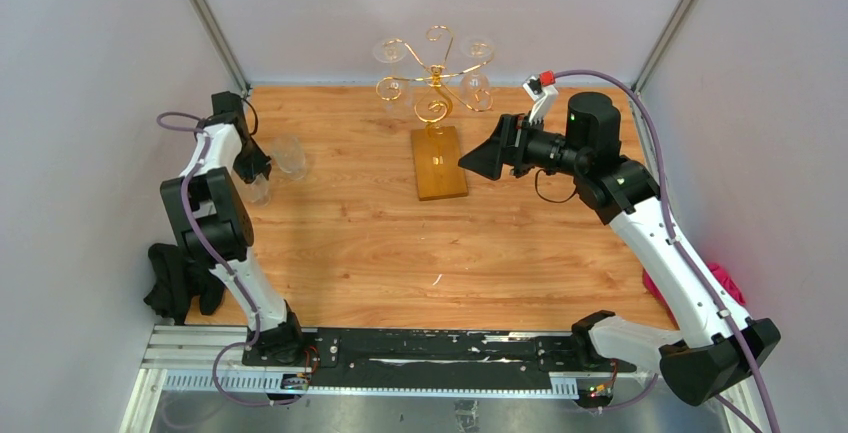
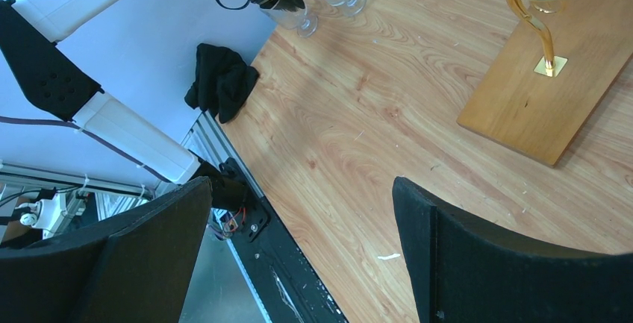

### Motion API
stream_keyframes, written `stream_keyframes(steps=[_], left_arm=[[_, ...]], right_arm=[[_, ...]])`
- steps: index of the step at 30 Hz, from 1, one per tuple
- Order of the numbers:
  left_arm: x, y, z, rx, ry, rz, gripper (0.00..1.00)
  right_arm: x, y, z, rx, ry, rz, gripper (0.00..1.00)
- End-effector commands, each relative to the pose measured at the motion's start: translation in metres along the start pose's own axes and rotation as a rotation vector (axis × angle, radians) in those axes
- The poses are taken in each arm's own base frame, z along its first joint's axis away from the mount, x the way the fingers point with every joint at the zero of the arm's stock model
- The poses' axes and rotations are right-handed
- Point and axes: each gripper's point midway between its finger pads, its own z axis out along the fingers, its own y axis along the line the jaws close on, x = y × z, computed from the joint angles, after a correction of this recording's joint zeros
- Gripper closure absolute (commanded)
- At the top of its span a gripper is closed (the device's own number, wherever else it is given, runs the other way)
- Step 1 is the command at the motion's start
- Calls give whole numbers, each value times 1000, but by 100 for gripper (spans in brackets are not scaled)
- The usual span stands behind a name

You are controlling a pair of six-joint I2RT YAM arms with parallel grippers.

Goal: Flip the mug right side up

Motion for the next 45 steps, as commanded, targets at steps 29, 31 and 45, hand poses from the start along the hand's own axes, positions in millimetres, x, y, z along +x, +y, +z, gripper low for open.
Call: stream_keyframes(steps=[29,31,45], left_arm=[[-17,-12,-248,297,-466,-24,51],[-8,-32,-273,397,-486,3,51],[97,-208,-436,1344,-457,335,51]], right_arm=[[-5,10,-2,-52,-20,28,5],[-6,11,-4,-52,-26,22,6],[-65,-11,-42,110,-208,3,28]])
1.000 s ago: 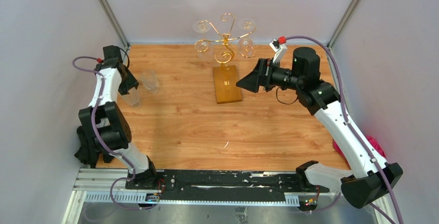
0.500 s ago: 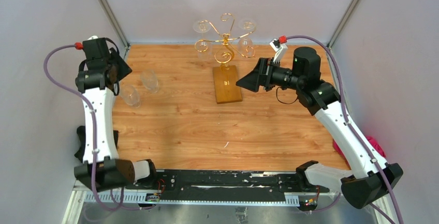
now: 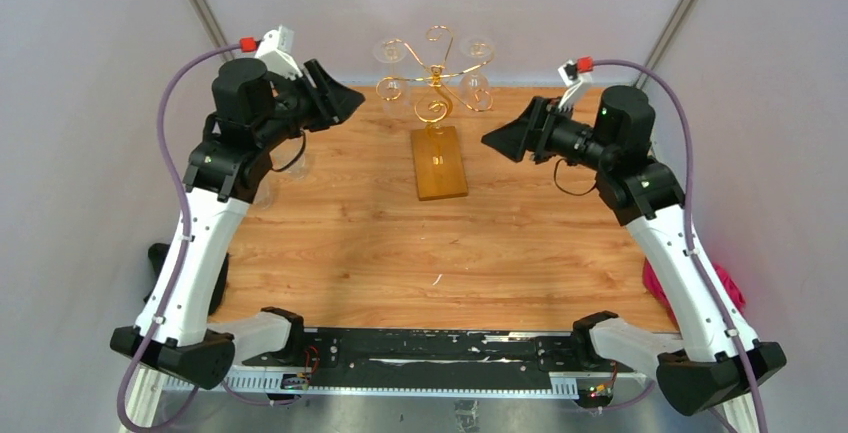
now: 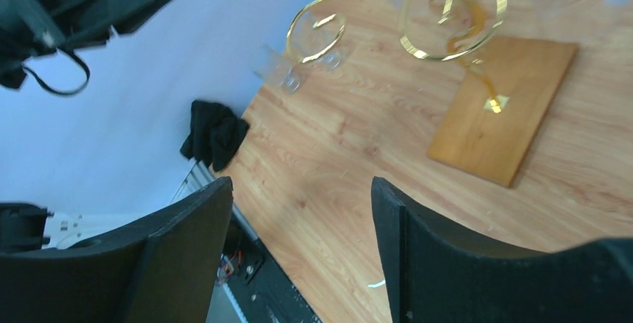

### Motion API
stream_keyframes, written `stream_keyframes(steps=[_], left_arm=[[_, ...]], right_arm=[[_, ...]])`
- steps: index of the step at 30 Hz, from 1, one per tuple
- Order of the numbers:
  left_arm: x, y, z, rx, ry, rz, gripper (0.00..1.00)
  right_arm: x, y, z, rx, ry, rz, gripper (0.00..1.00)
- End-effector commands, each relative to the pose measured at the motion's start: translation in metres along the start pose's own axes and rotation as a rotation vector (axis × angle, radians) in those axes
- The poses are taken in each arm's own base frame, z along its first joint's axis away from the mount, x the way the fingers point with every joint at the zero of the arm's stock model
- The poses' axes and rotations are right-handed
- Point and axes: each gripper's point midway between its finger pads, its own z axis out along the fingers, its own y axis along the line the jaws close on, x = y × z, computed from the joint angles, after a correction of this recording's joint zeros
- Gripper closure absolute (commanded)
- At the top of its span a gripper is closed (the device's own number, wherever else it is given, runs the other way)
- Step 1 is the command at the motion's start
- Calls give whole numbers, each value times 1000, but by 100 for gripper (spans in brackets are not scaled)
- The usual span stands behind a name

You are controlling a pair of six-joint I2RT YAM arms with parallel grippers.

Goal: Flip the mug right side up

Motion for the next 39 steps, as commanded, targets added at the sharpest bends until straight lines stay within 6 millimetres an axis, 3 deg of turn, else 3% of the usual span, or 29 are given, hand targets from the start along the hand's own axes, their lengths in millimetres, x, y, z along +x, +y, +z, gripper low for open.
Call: stream_keyframes(steps=[1,5,8,14,21,34,39], left_arm=[[0,-66,6,309,-52,-19,51],[19,-81,0,326,-82,30,51],[37,-107,-5,417,-67,59,49],[72,-138,5,557,39,133,47],[83,-118,14,464,36,177,46],[70,-106,2,394,-10,202,46],[68,-99,0,358,-18,222,46]], right_arm=[[-44,-16,-15,79,-107,3,29],[-70,-35,-7,95,-139,35,29],[-85,-50,5,89,-154,61,30],[-107,-82,29,50,-180,121,38],[-136,-108,53,50,-190,121,46],[-151,-152,102,7,-181,223,47],[-163,-159,116,-30,-181,241,49]])
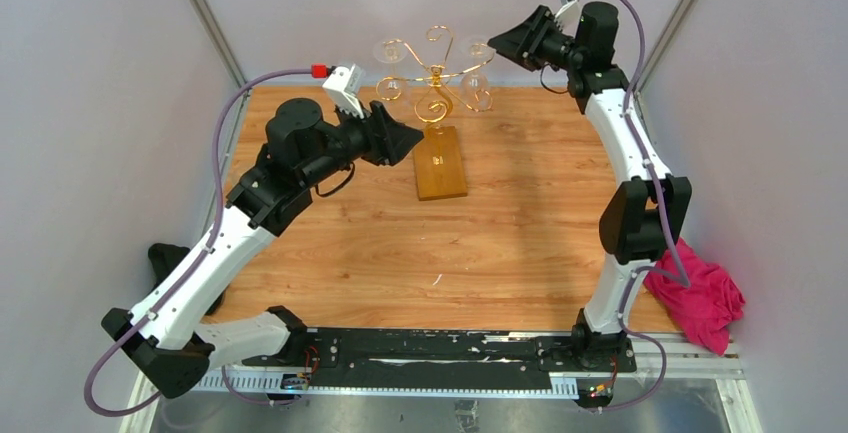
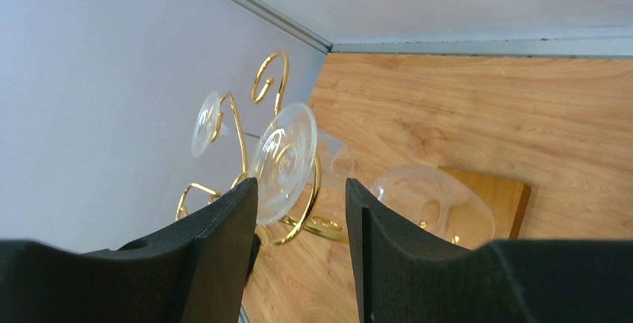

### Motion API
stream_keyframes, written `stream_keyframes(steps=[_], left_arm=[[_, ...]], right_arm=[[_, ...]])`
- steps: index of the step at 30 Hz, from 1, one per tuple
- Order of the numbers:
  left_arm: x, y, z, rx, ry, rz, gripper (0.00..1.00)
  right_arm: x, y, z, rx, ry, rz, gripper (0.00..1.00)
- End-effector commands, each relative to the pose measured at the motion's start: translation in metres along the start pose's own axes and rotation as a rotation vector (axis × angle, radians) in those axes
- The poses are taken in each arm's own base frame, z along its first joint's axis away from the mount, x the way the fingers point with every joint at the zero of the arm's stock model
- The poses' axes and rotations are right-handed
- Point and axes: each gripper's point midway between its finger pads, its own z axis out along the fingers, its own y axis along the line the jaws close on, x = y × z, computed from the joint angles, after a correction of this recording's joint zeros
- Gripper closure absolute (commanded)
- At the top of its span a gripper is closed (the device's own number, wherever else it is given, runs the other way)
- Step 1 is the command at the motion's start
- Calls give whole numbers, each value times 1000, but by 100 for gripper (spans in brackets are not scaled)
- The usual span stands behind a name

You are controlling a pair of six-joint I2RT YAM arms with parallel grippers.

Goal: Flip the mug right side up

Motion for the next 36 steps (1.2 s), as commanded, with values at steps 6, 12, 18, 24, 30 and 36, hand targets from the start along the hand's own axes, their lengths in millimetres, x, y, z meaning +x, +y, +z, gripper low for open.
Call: stream_keyframes(steps=[6,12,18,24,30,36], left_arm=[[-12,1,-13,-38,-28,45,46],[-9,7,-13,-64,-21,53,47],[-7,7,-10,-61,-15,49,47],[-2,10,-8,-67,-7,44,47],[-2,12,-10,-78,-11,47,48],[-1,13,-12,-82,-12,49,48]], right_arm=[[-26,8,15,-74,-8,30,49],[-19,2,22,-94,23,74,52],[-11,3,19,-107,34,77,55],[-12,9,19,-139,40,93,69],[-13,13,19,-169,37,121,77],[-13,13,20,-168,40,159,87]])
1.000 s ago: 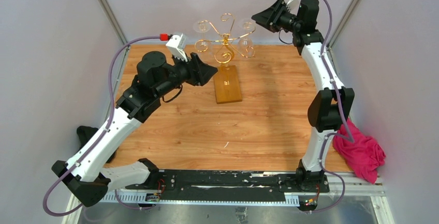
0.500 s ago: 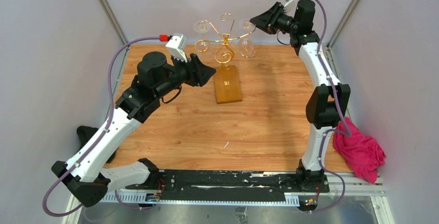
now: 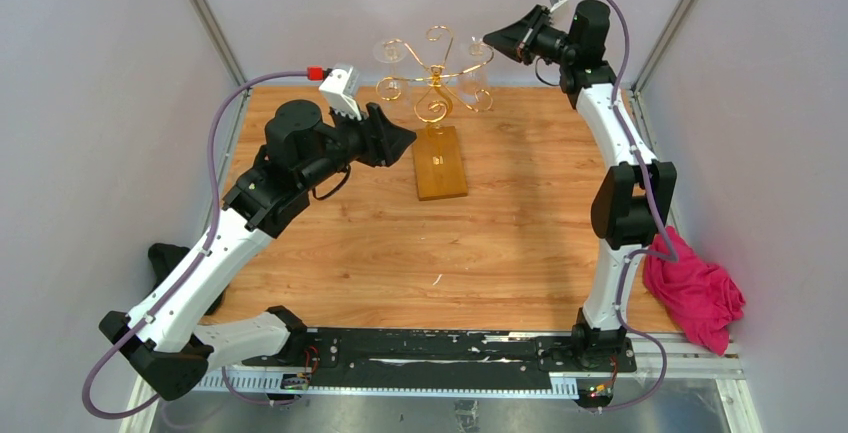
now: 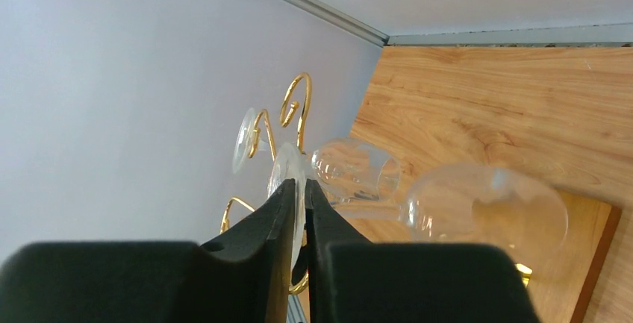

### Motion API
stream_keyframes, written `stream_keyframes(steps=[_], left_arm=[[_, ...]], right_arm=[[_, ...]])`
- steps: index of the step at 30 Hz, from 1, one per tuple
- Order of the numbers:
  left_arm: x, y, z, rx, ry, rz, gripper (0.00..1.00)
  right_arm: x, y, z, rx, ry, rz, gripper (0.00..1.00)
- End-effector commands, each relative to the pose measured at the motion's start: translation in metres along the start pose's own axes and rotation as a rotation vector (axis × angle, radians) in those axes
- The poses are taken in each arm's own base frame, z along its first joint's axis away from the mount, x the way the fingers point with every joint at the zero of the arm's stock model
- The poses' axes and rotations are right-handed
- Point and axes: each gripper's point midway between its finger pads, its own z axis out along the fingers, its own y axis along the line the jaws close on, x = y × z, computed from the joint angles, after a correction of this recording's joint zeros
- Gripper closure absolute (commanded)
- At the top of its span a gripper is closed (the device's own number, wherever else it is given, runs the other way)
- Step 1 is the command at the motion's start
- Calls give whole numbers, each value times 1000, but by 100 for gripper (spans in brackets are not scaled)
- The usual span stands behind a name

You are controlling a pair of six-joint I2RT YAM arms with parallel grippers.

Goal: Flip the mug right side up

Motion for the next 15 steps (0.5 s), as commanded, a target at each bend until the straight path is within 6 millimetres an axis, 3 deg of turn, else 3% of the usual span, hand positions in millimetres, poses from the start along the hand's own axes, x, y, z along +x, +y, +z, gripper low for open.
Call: stream_keyframes(steps=[1,4,15], left_arm=[[-5,-1,-6,-3,-26,18,48],[-5,0,-6,-10,-27,20,48],[-5,2,-11,-19,-32,20,48]], right_arm=[[-2,14,-6,-42,11,18,90],[-1,11,-4,-40,17,50,100],[-5,6,-4,-21,-5,235,100]])
